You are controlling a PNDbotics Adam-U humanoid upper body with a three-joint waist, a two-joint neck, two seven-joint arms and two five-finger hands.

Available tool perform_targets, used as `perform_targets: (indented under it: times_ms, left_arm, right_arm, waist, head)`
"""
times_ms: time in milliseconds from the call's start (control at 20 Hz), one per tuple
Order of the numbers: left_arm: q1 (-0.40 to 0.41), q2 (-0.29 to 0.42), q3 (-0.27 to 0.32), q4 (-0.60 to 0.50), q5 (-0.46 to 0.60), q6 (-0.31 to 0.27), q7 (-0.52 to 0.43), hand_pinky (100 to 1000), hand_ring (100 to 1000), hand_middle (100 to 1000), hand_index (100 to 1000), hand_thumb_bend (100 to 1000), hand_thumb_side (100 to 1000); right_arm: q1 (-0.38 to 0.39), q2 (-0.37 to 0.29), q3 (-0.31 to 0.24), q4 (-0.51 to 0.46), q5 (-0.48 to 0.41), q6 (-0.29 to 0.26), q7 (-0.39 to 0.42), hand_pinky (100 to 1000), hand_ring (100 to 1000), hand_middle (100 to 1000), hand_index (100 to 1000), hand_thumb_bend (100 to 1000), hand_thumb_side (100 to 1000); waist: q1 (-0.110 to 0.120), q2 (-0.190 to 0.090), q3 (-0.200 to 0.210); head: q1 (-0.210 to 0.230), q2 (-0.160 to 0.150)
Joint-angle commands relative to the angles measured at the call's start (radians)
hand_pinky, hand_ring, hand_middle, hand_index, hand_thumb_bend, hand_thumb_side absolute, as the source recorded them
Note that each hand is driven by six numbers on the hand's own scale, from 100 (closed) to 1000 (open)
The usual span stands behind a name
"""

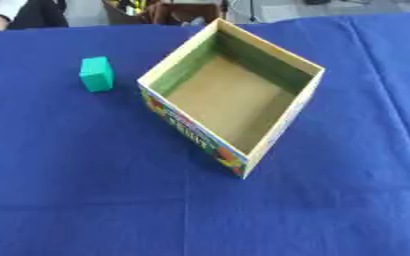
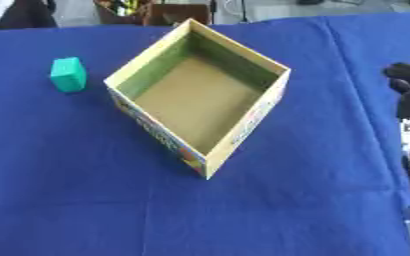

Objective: Pick up objects on the table and place them in the box.

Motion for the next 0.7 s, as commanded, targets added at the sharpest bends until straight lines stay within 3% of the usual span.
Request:
perform_targets:
  times_ms: [50, 350, 700]
  left_arm:
    - [-0.044, 0.012, -0.013, 0.051, -0.039, -0.027, -0.015, 774, 886, 940, 1000, 642, 869]
    - [-0.132, -0.034, -0.036, 0.157, -0.09, -0.055, -0.036, 771, 884, 943, 1000, 659, 850]
    - [-0.221, -0.078, -0.049, 0.223, -0.134, -0.093, 0.01, 760, 868, 928, 1000, 694, 853]
  right_arm:
    - [-0.008, -0.012, 0.004, -0.019, 0.008, -0.002, 0.009, 884, 904, 741, 844, 100, 803]
    - [-0.012, -0.008, 0.008, -0.019, 0.008, -0.002, 0.019, 886, 905, 740, 844, 100, 803]
    - [-0.018, -0.003, 0.013, -0.019, 0.011, -0.001, 0.031, 887, 906, 740, 845, 100, 803]
  waist:
    - [0.002, -0.015, -0.001]
    - [0.004, -0.005, -0.01]
    - [0.009, 0.009, -0.022]
  head:
    - [0.008, -0.016]
    - [0.018, -0.024]
    - [0.028, -0.027]
